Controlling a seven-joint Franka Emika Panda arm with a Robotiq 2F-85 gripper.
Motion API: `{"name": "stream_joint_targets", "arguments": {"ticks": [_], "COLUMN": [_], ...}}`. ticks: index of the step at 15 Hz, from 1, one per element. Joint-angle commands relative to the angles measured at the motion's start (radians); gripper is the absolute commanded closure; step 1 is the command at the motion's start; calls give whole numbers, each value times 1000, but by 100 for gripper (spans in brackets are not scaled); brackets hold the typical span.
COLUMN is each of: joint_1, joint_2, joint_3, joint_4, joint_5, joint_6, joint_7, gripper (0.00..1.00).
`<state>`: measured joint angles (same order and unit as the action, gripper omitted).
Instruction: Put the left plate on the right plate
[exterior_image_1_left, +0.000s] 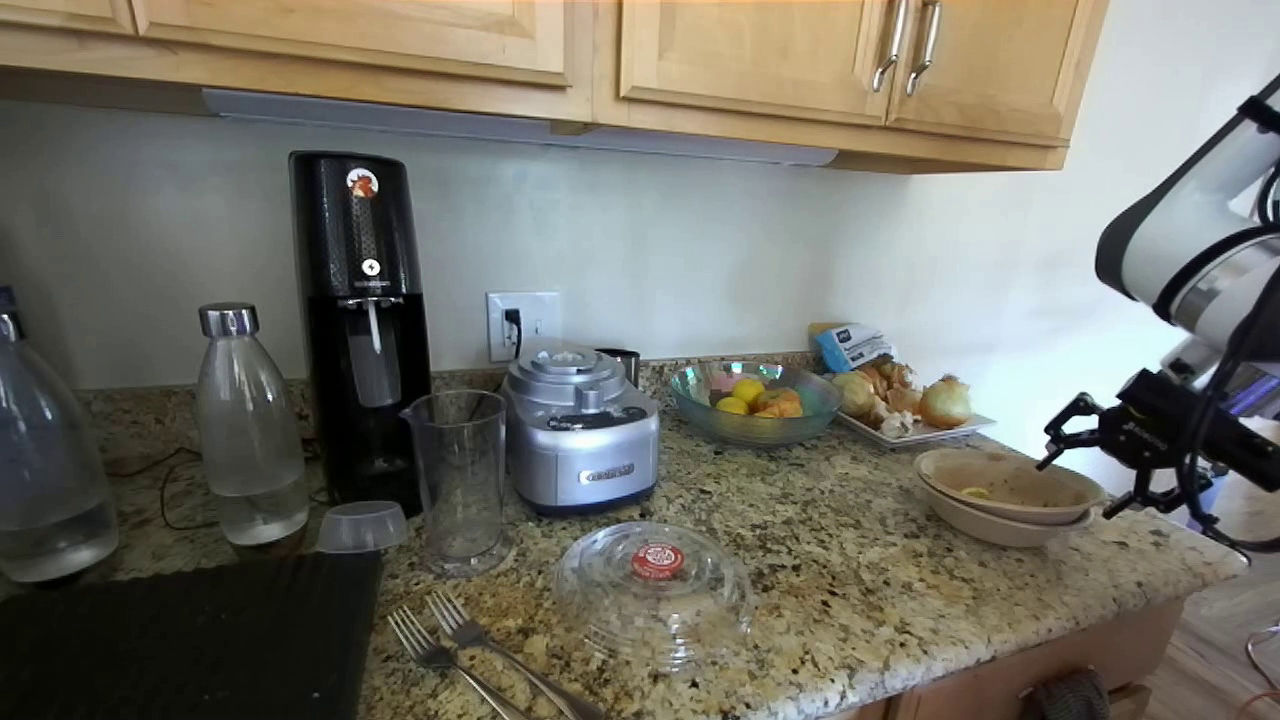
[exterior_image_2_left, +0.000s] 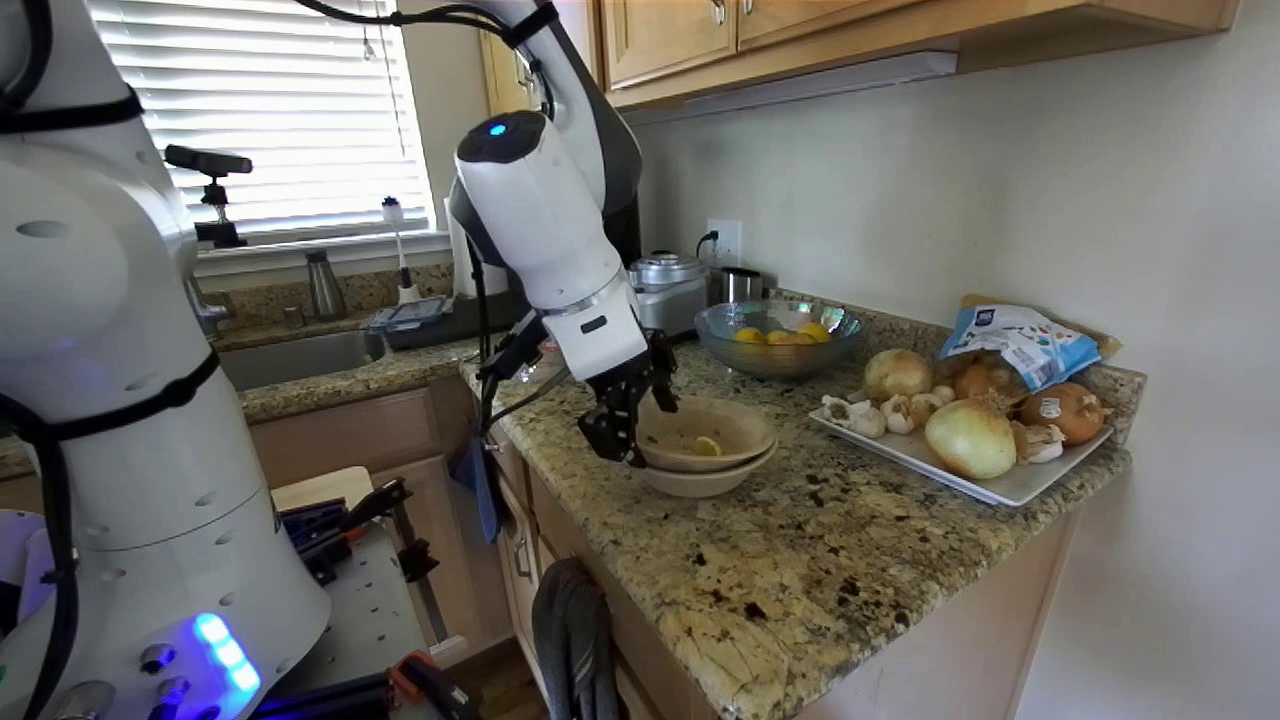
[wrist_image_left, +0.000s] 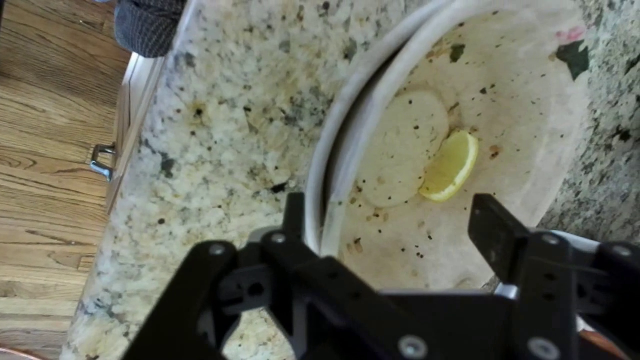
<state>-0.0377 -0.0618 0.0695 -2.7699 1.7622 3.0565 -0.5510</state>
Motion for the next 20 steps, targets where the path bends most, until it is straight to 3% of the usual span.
{"name": "stream_joint_targets", "arguments": {"ticks": [1, 11, 12, 13, 20], "joint_1": [16, 37, 33, 29, 4], "joint_2": [-57, -40, -34, -29, 16], "joint_3": [10, 52, 49, 47, 19], "joint_4": [-27, -21, -22, -20, -8], "joint_5": [-2, -121, -130, -129, -118], "joint_6": [-1, 64, 61, 67, 64], "joint_7": [6, 63, 59, 47, 20], "gripper": [0, 0, 25, 26, 72]}}
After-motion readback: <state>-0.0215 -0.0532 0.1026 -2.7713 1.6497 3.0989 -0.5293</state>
